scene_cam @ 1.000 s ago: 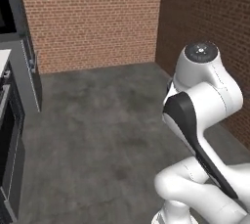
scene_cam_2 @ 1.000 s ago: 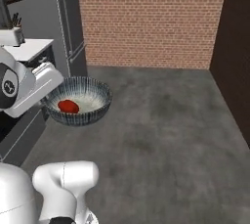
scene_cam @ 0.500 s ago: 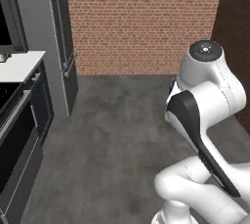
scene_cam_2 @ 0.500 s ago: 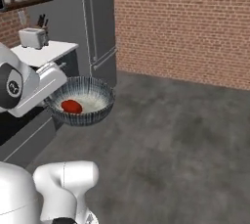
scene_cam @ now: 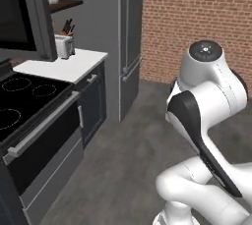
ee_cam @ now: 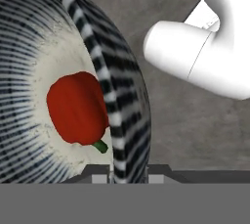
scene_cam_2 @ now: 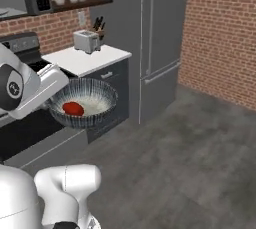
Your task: Pick the bell pepper from the sink and place it in the bowl. Then pick the bowl and place it in the microwave. Then close the microwave door and press the start button.
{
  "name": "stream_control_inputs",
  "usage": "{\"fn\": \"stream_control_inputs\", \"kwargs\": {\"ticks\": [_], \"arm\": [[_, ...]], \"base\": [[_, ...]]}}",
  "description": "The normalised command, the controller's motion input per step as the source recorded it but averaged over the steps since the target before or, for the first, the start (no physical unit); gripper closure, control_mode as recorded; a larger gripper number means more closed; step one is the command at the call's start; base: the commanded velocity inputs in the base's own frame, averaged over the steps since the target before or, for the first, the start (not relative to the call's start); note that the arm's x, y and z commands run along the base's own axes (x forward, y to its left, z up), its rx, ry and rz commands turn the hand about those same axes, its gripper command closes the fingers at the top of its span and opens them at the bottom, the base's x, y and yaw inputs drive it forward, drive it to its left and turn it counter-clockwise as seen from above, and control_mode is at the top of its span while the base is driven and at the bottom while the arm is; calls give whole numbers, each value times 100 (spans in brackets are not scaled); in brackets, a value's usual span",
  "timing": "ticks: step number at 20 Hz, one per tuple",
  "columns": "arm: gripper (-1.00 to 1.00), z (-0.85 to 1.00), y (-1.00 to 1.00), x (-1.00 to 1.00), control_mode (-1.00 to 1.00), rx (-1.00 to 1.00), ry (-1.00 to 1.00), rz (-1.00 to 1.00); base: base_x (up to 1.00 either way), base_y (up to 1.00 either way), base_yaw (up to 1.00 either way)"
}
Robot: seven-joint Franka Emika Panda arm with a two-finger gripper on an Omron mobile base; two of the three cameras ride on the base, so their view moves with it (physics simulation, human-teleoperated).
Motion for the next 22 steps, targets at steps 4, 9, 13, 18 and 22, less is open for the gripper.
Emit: {"fn": "stream_control_inputs", "kwargs": {"ticks": [4, 9, 13, 18, 22], "arm": [[100, 0, 0, 0, 100, 0, 0, 0], [100, 0, 0, 0, 100, 0, 0, 0], [100, 0, 0, 0, 100, 0, 0, 0], [100, 0, 0, 0, 100, 0, 0, 0], [100, 0, 0, 0, 100, 0, 0, 0]], "base": [[71, -40, 62], [68, -49, 57], [75, -50, 56], [81, -54, 53], [88, -24, 48]]}}
